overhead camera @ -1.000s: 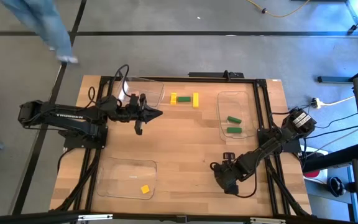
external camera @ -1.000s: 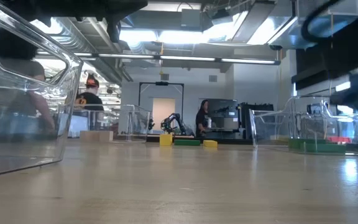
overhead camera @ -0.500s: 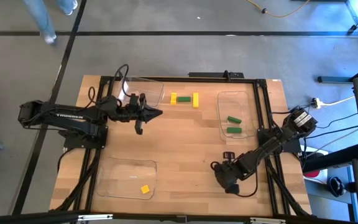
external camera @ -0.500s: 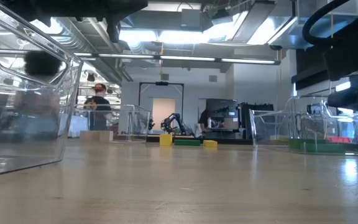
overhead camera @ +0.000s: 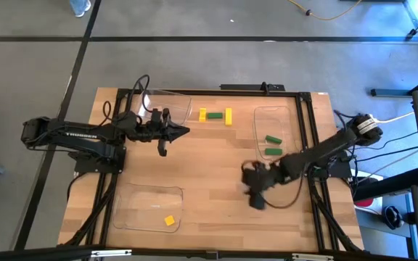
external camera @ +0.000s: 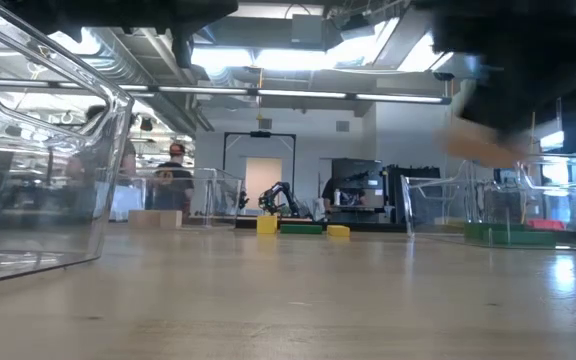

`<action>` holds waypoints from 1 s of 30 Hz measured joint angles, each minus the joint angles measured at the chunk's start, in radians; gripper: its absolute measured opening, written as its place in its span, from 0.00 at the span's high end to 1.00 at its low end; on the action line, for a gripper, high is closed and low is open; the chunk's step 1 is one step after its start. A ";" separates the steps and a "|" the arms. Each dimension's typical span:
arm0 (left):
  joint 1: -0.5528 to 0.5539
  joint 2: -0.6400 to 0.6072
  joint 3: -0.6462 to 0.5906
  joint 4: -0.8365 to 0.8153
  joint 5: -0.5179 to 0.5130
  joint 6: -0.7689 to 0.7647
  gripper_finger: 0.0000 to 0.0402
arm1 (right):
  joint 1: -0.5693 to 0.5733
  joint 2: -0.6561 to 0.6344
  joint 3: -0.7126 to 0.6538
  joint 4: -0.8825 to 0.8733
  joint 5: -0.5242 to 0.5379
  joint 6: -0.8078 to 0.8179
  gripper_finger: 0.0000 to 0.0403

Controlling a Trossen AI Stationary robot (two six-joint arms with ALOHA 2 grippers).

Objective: Sort & place blocks by color
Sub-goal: Put the brown block into the top left transparent bin

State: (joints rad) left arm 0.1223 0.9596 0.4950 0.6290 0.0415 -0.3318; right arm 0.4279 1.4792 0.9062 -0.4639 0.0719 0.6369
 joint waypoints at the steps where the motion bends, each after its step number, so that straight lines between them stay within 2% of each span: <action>1: 0.000 0.000 0.000 0.003 0.000 0.001 1.00 | -0.030 -0.005 0.000 0.067 0.010 -0.018 0.68; 6: 0.000 0.000 0.000 0.011 0.000 0.002 1.00 | -0.186 0.009 0.003 0.449 0.002 -0.121 0.68; 9: 0.003 0.000 0.000 0.011 -0.003 0.002 0.99 | -0.269 0.015 0.003 0.618 -0.019 -0.156 0.68; 14: 0.053 0.000 0.000 0.010 0.004 -0.055 0.88 | -0.365 0.014 0.003 0.827 -0.048 -0.197 0.68; 19: 0.113 0.000 0.013 -0.003 0.078 -0.137 0.68 | -0.419 0.014 0.003 0.882 -0.056 -0.206 0.68; 23: 0.124 0.023 0.085 -0.061 0.150 -0.134 0.54 | -0.449 0.013 0.003 0.930 -0.057 -0.227 0.68; 26: 0.124 0.054 0.162 -0.160 0.196 -0.091 0.47 | -0.467 0.014 0.005 0.956 -0.058 -0.229 0.68; 30: 0.124 0.106 0.254 -0.273 0.212 -0.037 0.43 | -0.472 0.014 0.040 0.954 -0.058 -0.279 0.68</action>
State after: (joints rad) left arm 0.2458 1.0661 0.7487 0.3561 0.2535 -0.3692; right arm -0.0441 1.4933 0.9467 0.4899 0.0135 0.3580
